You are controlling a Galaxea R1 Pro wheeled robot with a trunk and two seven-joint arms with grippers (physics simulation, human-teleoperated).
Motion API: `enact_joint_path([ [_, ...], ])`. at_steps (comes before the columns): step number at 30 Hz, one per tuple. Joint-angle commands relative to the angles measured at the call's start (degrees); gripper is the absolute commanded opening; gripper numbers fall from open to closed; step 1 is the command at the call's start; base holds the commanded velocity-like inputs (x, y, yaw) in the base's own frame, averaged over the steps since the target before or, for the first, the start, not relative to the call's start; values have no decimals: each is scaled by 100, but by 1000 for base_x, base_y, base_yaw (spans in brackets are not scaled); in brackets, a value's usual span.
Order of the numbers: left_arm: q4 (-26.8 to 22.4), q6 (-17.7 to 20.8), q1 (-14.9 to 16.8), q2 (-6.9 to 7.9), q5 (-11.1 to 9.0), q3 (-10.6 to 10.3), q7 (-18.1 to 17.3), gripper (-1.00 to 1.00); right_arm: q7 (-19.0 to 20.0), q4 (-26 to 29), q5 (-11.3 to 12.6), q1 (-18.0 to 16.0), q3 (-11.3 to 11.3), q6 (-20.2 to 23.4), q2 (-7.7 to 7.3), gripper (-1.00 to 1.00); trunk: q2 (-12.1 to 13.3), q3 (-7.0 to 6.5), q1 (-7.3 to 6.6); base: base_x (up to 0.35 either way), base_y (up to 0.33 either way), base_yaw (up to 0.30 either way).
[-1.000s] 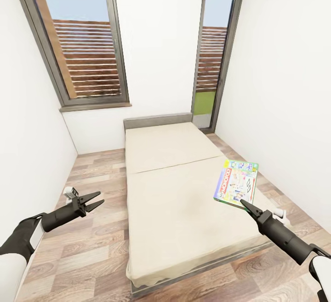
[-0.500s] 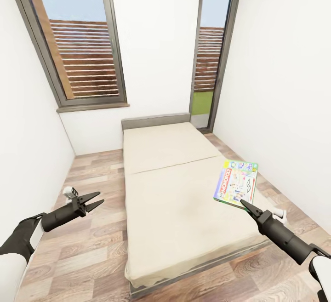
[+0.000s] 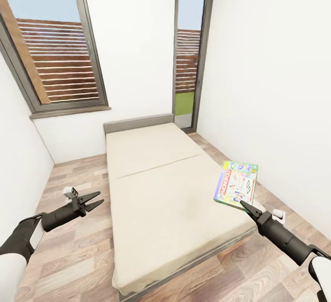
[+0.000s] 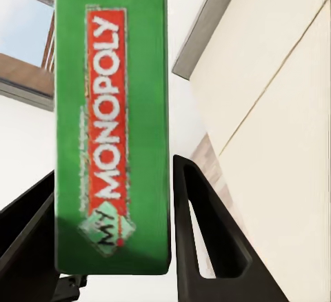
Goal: Put all the toys in the child's room - the three board games (two on the bed and one on the table), the two jigsaw puzzles on the table, and the tennis ball on the table - inside the toy box on the table in the child's room.
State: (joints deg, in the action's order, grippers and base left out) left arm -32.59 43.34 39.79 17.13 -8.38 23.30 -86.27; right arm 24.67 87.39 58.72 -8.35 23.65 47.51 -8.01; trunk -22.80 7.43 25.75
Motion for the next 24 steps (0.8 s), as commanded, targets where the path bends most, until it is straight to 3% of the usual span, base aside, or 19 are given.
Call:
enact_joint_path([
  [1,-1,-7,3,1,3,10,-28,100,20,-1,18,-8,8,39,1,-100,-12,8,3,0,0,-261],
  [9,-1,-113,3,1,3,17,-7,100,15,-78,5,-8,4,34,7,-100,-12,-20,3,0,0,-261],
  [18,-1,-118,3,1,3,17,-4,100,27,-1216,-25,-58,17,-86,-31,-100,-12,-53,3,0,0,-262],
  [24,-1,-123,3,0,3,17,-12,100,69,-1373,-18,-69,10,-330,-67,-100,-12,-74,3,0,0,-266],
])
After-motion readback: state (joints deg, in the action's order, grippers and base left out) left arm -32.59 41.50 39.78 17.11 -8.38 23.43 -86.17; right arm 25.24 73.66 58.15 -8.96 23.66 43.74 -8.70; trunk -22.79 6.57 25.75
